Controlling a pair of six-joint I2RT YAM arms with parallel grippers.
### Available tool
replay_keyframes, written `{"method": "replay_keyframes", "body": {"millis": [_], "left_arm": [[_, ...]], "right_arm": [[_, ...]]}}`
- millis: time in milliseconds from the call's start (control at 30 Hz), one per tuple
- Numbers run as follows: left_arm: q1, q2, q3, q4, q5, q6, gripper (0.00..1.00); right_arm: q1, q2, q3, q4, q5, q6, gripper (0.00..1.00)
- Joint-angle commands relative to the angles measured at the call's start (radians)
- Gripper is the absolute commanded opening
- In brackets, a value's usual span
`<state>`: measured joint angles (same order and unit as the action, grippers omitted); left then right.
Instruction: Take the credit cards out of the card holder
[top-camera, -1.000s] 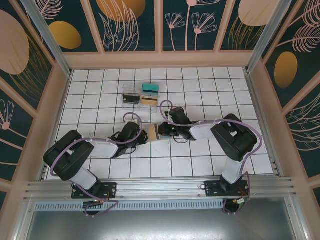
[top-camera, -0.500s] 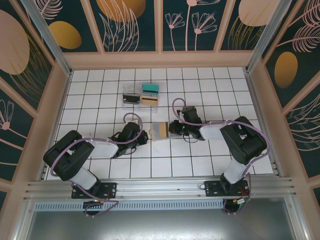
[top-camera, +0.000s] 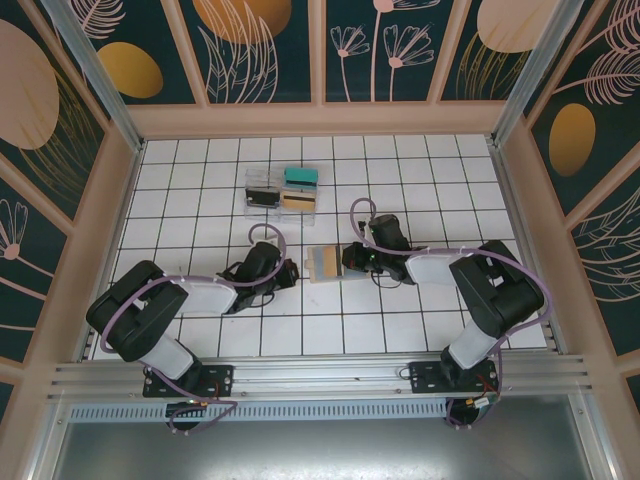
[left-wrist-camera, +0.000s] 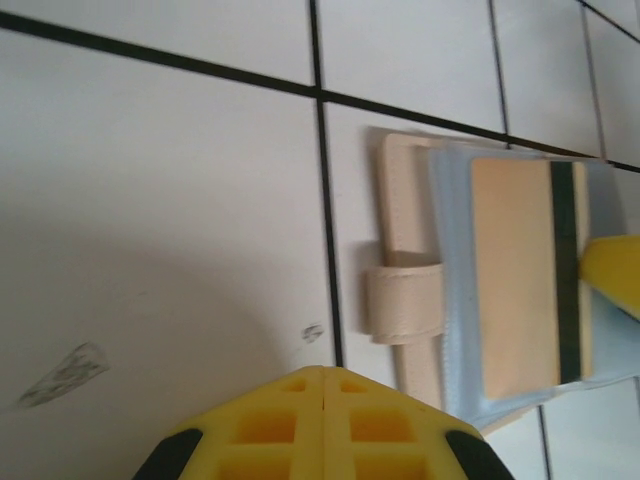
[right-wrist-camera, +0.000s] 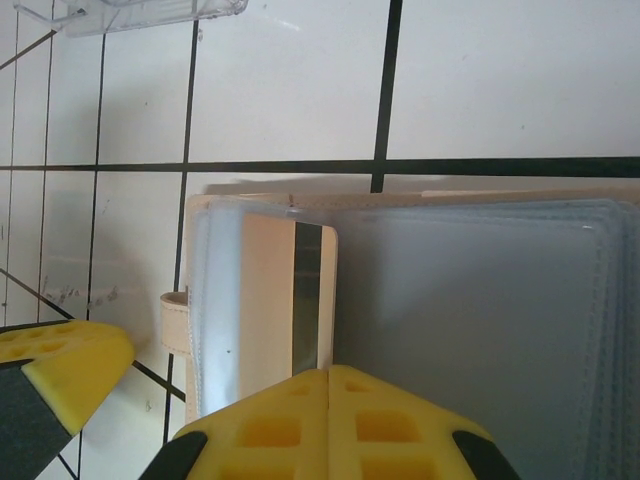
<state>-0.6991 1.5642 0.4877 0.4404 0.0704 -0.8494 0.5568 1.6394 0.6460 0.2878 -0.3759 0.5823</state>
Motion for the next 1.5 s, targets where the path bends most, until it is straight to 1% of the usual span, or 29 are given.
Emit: {"method": "replay_keyframes", "body": {"millis": [0,133,400,500,800,833,1033,1467], "left_arm": [[0.0,0.001,0.052,0.025,0.067,0.003,0.0],[-0.021,0.037,0.091,0.037,0.083,0.0,0.0],[-0.072,0.143,0.152,0.031,0.069,-0.011,0.0],[-0.078,0.187,0.158,0.018,0.055,-0.02,0.0],[-0.078,0.184,0.142,-0.07,-0.028,-0.036,0.0],[-0.078,0.184,0.14,-0.071,-0.03,-0.036,0.0],[-0.079,0.18,0.137,-0.072,-0.032,-0.038,0.0],[-0.078,0.157,0.137,-0.081,-0.037,-0.034,0.0]], "right_arm": [[-0.004,0.02,0.016,-0.005,-0.02,-0.022,0.0],[-0.005,0.026,0.021,-0.004,-0.021,-0.022,0.0],[-0.004,0.04,0.017,0.011,-0.027,-0.021,0.0],[-0.005,0.04,0.017,0.012,-0.027,-0.022,0.0],[-0.004,0.035,0.016,-0.003,-0.032,-0.045,0.0],[-0.033,0.033,0.014,-0.004,-0.032,-0.046,0.0],[-0.057,0.01,-0.013,-0.012,-0.035,-0.055,0.0],[-0.088,-0.112,-0.076,-0.039,-0.028,-0.055,0.0]]}}
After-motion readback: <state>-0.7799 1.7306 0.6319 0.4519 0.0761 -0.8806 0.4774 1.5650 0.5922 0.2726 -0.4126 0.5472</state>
